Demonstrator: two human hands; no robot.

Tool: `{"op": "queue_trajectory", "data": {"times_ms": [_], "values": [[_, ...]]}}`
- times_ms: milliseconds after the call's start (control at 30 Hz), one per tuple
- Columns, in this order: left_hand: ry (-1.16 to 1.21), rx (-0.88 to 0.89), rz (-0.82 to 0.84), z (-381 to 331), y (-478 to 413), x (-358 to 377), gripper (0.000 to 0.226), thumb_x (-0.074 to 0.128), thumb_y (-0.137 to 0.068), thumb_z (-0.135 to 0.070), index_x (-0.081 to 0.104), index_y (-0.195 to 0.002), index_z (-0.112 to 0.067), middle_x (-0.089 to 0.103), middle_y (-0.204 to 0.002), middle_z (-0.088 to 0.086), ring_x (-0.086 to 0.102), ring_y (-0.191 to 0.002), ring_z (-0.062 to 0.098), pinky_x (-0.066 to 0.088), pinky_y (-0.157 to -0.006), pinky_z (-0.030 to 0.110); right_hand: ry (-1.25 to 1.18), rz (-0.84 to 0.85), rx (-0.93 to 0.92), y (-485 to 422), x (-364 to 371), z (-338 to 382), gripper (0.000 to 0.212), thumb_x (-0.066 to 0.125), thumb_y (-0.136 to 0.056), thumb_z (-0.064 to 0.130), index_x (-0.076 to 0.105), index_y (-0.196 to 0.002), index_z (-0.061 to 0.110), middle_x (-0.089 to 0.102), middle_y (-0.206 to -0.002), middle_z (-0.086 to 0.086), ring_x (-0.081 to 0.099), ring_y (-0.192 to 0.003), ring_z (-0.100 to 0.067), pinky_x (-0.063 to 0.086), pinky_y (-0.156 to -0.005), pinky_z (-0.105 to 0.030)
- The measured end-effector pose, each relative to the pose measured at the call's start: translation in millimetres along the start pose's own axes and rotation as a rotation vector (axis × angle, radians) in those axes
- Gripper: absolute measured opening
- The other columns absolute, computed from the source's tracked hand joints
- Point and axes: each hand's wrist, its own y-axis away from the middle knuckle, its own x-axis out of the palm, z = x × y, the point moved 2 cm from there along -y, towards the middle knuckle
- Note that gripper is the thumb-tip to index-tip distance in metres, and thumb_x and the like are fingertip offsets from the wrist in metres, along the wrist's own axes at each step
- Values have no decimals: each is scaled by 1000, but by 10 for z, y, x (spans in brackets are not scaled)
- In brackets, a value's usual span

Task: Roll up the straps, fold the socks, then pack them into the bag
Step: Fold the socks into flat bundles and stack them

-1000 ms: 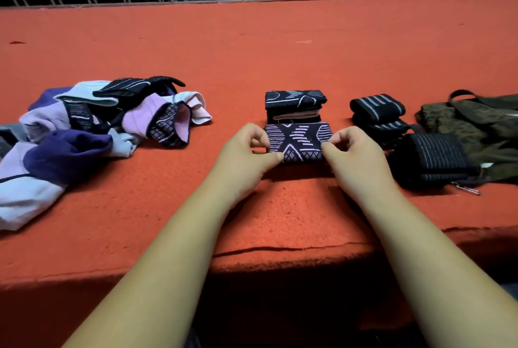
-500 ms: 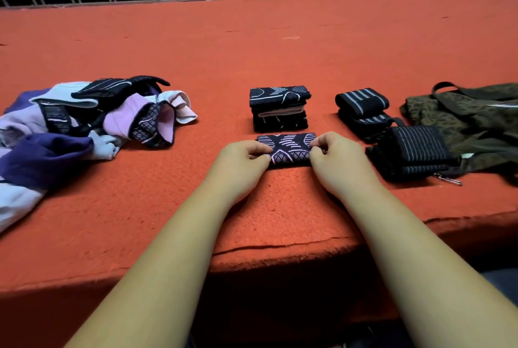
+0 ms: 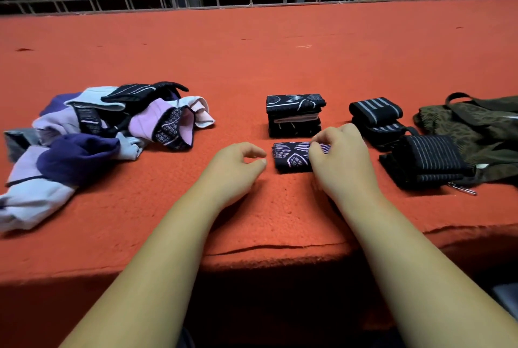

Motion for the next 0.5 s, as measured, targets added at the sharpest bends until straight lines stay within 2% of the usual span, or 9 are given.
{"op": "queue_trajectory", "data": {"times_ms": [100,167,233,300,400,500], "values": [[-40,-22,-153,97,65,-319,15,68,-96,-25,77,-107,-31,68,-78,-16,68,-71,15,63,-85,45,-79,13,-103,72,115,217,11,63,-94,19,71,-93,27,55,-103,3,56,-99,-19,37,-86,-27],[-65,-46,-266,178,119,-567,19,65,-94,-23,77,-106,-31,69,-83,-14,68,-72,17,63,-83,45,-137,61,-146,126,222,368,12,64,-94,19,68,-89,29,58,-103,4,54,-92,-10,33,-79,-20],[-119,-71,-352,303,145,-795,24,63,-93,-22,77,-111,-29,73,-100,-10,71,-87,19,60,-91,45,-180,100,-185,177,341,500,12,66,-94,20,69,-89,29,58,-101,6,52,-86,-4,33,-76,-16],[-193,-86,-388,434,154,-984,31,62,-92,-21,77,-118,-26,74,-115,-4,70,-103,18,55,-100,39,-198,128,-228,219,474,612,11,68,-93,19,71,-88,28,59,-99,6,51,-86,-5,32,-78,-18],[-277,-31,-353,572,141,-1119,41,64,-92,-16,72,-132,-24,69,-128,2,64,-119,20,44,-107,29,-214,189,-258,271,690,757,11,69,-93,20,72,-87,29,58,-96,8,50,-81,-4,32,-78,-22],[-419,-2,-266,671,72,-1038,58,65,-96,-22,55,-152,-35,54,-144,11,55,-132,28,39,-115,35,-207,245,-275,298,895,830,9,69,-92,21,73,-87,27,58,-95,8,54,-84,-7,41,-84,-29]]}}
